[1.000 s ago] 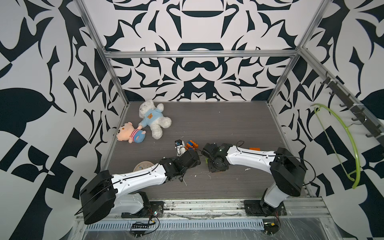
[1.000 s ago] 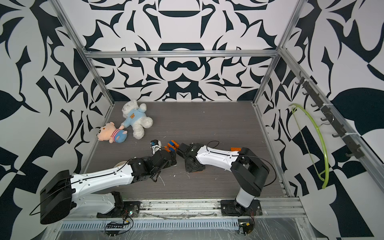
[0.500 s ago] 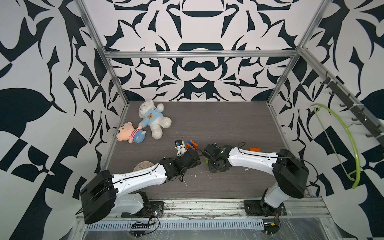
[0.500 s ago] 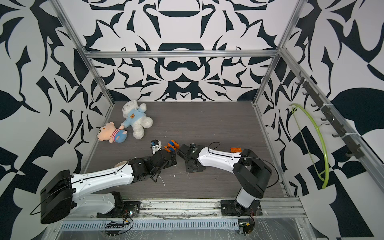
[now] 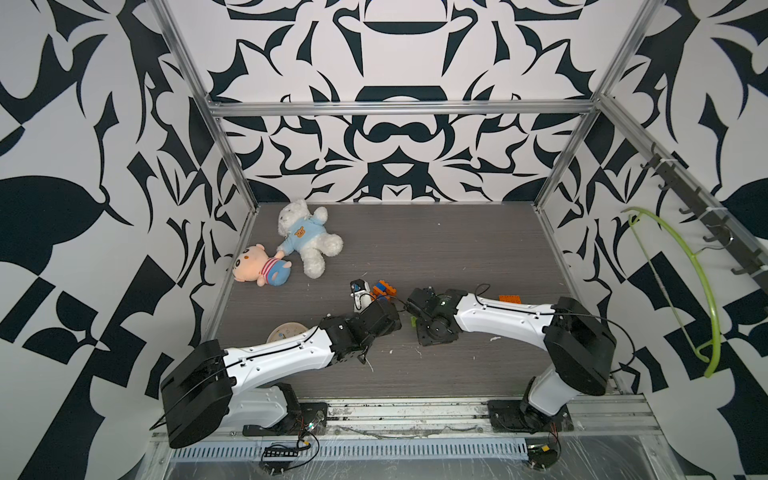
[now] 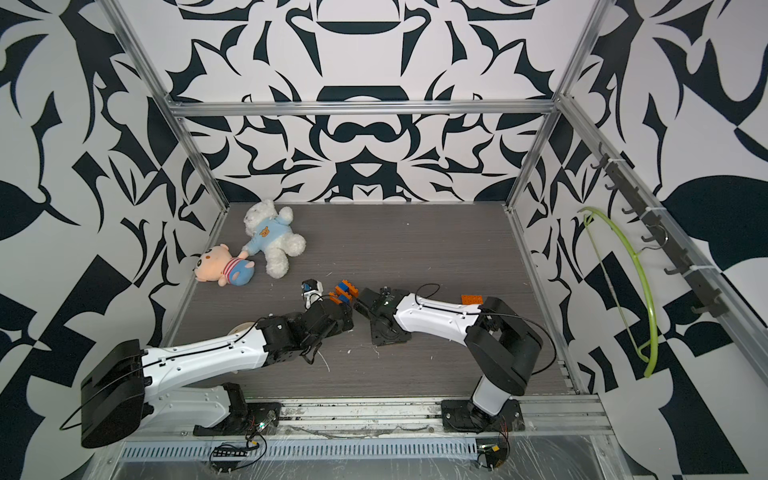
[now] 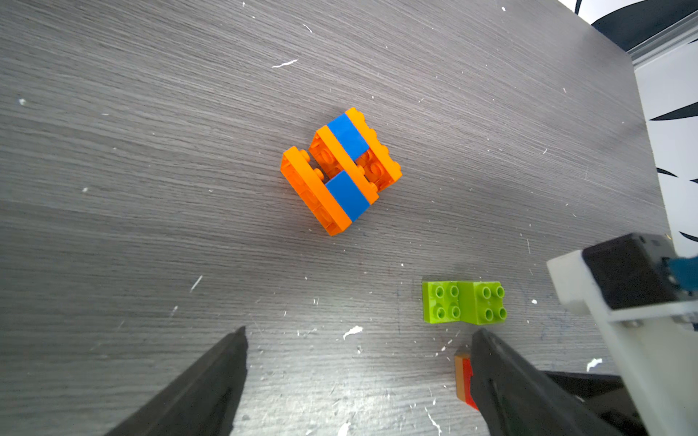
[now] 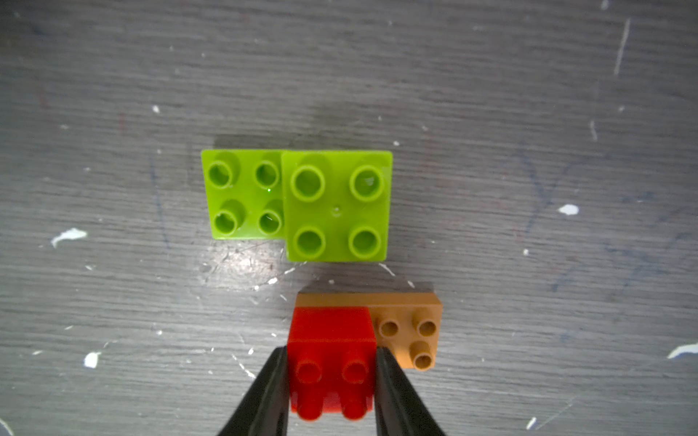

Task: Assemble the number 5 with lego
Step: Assemble the lego brick with the lego brick.

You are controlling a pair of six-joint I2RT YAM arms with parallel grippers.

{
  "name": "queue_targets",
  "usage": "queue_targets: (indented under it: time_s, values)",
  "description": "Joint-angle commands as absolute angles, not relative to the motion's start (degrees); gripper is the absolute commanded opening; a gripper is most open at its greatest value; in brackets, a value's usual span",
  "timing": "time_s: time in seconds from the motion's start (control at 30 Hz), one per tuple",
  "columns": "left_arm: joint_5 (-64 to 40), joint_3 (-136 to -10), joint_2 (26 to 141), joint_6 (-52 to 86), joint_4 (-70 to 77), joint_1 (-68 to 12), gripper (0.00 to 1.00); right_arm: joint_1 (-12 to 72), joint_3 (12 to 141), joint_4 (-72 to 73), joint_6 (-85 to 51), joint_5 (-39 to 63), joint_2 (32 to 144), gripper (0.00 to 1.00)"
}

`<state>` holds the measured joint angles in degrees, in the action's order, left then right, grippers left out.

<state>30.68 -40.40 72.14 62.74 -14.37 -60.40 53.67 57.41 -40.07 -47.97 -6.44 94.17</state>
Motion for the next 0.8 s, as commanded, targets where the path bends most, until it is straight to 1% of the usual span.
queue_targets:
  time_s: [0.0,0.07,0.2,0.23,0.27,0.37,0.43,0.57,0.77]
  values:
    - [31.1,-42.3,71.9,62.0,-14.8,-60.5,0.99,54.0,58.7,-43.0,-48.0,-6.7,92.8,0.45]
    - [31.2,-42.2,71.6,62.0,-14.8,-60.5,0.99,54.0,59.3,-43.4,-47.8,-6.8,91.9,0.49]
    - [31.1,-42.5,71.6,61.5,-14.5,-60.5,0.99,54.0,60.2,-45.3,-47.1,-9.7,88.2,0.63]
    - [30.9,-42.7,71.8,61.3,-14.3,-60.5,0.99,54.0,60.3,-45.8,-46.9,-10.0,87.0,0.64]
    - [30.6,-42.9,71.9,61.0,-13.9,-60.5,0.99,54.0,60.6,-46.3,-46.6,-13.0,85.7,0.65]
    - [29.6,-43.9,72.6,59.3,-12.3,-60.5,0.99,53.2,61.1,-47.7,-45.5,-16.8,82.3,0.71]
    - [28.4,-45.1,75.1,58.1,-11.4,-60.5,0.99,52.0,60.9,-48.0,-44.8,-18.6,80.7,0.75]
    - [25.2,-48.3,78.4,55.5,-9.5,-60.5,0.99,45.7,58.8,-46.9,-42.3,-18.1,78.0,0.79]
    - [19.7,-53.2,83.8,52.6,-6.1,-60.6,0.99,33.2,55.6,-43.4,-36.9,-14.0,75.0,0.79]
